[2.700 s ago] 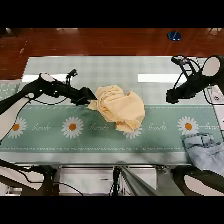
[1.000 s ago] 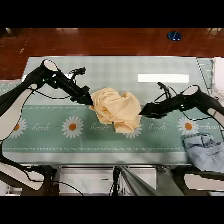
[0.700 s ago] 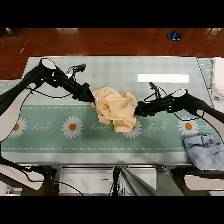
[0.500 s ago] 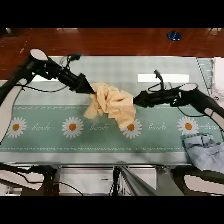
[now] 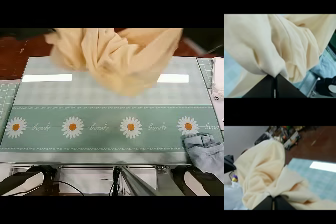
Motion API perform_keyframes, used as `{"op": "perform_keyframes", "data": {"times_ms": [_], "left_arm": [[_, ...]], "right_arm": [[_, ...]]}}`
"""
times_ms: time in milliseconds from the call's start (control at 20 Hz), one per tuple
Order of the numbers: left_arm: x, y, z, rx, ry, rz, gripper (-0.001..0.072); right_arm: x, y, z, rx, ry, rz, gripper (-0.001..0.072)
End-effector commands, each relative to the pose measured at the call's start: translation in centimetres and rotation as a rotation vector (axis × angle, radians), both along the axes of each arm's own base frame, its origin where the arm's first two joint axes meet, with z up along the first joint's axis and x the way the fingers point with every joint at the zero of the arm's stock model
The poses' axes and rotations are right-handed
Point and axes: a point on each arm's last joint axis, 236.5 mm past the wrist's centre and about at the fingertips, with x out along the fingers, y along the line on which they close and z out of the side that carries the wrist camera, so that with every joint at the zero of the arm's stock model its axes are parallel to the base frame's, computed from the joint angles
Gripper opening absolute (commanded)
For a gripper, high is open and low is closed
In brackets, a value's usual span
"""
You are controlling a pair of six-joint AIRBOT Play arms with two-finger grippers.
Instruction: Fold the shirts.
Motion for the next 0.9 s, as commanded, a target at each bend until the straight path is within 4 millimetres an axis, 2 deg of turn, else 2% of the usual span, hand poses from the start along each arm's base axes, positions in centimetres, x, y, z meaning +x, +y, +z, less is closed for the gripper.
{"op": "perform_keyframes", "data": {"times_ms": [0,100,200,300,400,450,550,600,650,750,850], "left_arm": [[-6.9,1.8,8.2,0.002,-0.233,0.133,0.0028],[-9.7,3.2,9.7,0.04,-0.297,0.24,0.0028],[-12.4,4.4,9.8,0.091,-0.319,0.329,0.0028],[-15.6,4.4,8.4,0.115,-0.25,0.344,0.0028],[-18.5,4.3,6.0,0.155,-0.132,0.334,0.0028],[-19.4,4.0,5.7,0.136,-0.099,0.339,0.0028],[-20.2,3.6,4.3,0.104,-0.031,0.347,0.0028],[-20.5,3.6,2.7,0.096,0.024,0.352,0.0028],[-20.6,3.5,0.6,0.095,0.085,0.349,0.0028],[-20.9,3.5,-5.6,0.095,0.259,0.339,0.0028],[-20.6,3.3,-12.7,0.076,0.425,0.332,0.0028]], "right_arm": [[-5.7,-1.7,9.4,-0.007,-0.189,-0.123,0.0021],[-7.7,-2.9,11.3,-0.066,-0.211,-0.22,0.0021],[-9.3,-3.6,11.0,-0.148,-0.165,-0.283,0.0021],[-10.9,-3.4,9.0,-0.213,-0.056,-0.272,0.0021],[-12.5,-2.8,6.2,-0.26,0.077,-0.217,0.0021],[-12.9,-3.2,4.5,-0.301,0.142,-0.219,0.0021],[-13.4,-5.9,0.7,-0.427,0.282,-0.286,0.0021],[-13.3,-7.6,-0.7,-0.475,0.331,-0.349,0.0021],[-13.1,-8.4,-1.7,-0.502,0.35,-0.371,0.0021],[-12.6,-8.2,-4.7,-0.494,0.446,-0.316,0.0021],[-11.1,-7.6,-8.5,-0.474,0.529,-0.253,0.0021]]}}
